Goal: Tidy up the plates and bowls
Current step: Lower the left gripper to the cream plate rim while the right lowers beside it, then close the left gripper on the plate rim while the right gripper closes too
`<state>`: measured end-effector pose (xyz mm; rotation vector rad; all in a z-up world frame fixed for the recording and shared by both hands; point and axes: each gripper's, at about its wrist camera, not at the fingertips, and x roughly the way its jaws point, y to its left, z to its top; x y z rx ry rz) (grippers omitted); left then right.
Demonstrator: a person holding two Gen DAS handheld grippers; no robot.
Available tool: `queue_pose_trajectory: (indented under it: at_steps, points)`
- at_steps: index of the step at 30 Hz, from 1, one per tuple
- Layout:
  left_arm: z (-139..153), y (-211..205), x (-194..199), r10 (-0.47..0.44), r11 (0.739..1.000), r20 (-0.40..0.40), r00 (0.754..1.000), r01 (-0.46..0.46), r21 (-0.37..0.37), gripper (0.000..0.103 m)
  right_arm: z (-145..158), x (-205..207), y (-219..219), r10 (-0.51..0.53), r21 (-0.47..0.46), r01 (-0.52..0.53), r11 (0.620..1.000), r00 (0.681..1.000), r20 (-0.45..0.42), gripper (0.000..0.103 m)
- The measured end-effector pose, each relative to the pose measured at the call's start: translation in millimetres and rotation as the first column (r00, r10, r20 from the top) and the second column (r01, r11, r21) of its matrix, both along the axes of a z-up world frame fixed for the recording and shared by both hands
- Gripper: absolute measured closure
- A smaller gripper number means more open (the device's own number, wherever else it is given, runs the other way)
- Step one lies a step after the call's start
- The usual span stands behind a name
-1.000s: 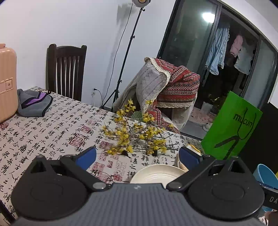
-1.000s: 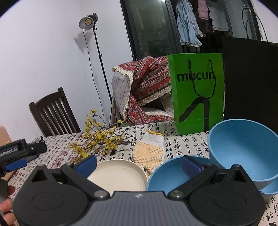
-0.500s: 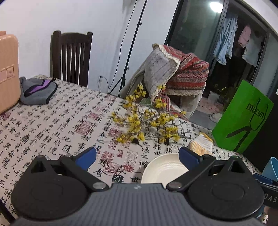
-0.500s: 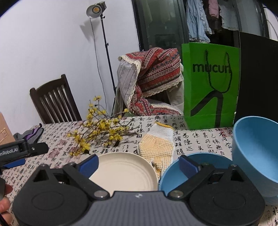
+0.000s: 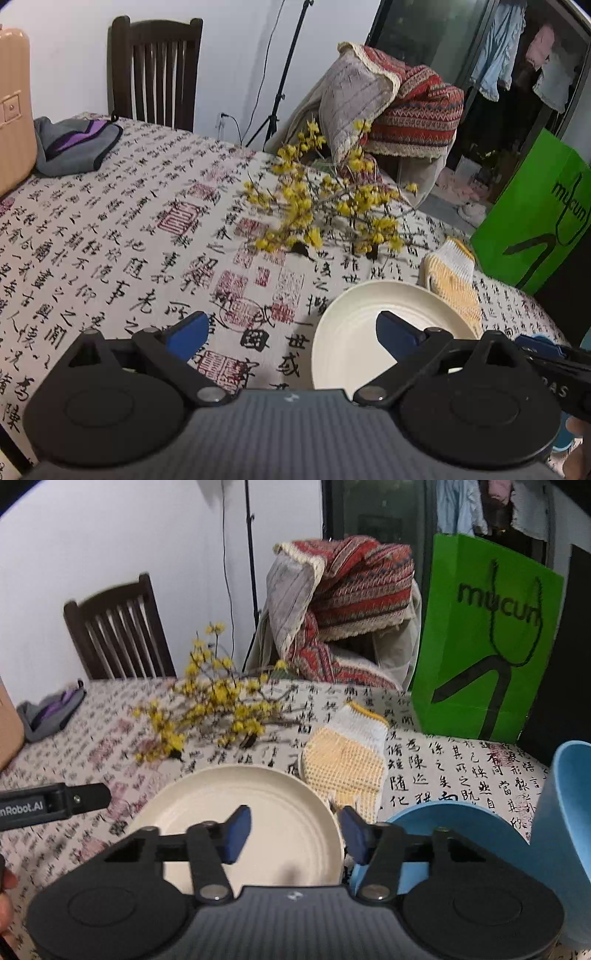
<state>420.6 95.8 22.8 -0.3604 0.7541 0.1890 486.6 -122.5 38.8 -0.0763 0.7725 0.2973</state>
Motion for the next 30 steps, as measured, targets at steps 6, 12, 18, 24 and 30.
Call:
queue_pose_trajectory:
  at_steps: [6,12,18,24,30]
  points:
    - [-13,-1,6,-0.008,0.999,-0.061,0.998,0.006,-0.032,0.012,-12,15,10,0.002,-0.076,-0.005,0.997,0.999,-0.043,0.068]
    - [-23,-2,11,-0.005,0.999,-0.106,0.994,0.000,-0.049,0.021,-20,27,16,-0.004,-0.115,-0.003,0.993,0.998,-0.060,0.070]
    - [-29,-4,14,-0.010,0.998,-0.129,0.992,0.003,-0.057,0.027,-26,40,19,-0.019,-0.153,0.006,0.988,0.996,-0.082,0.074]
    - [-35,-7,16,-0.022,0.998,-0.155,0.988,0.011,-0.070,0.046,-35,48,24,-0.021,-0.189,0.002,0.982,0.995,-0.099,0.076]
    - [-40,-11,17,-0.047,0.996,-0.170,0.984,0.033,-0.079,0.063,-39,52,25,-0.014,-0.206,-0.008,0.979,0.994,-0.109,0.078]
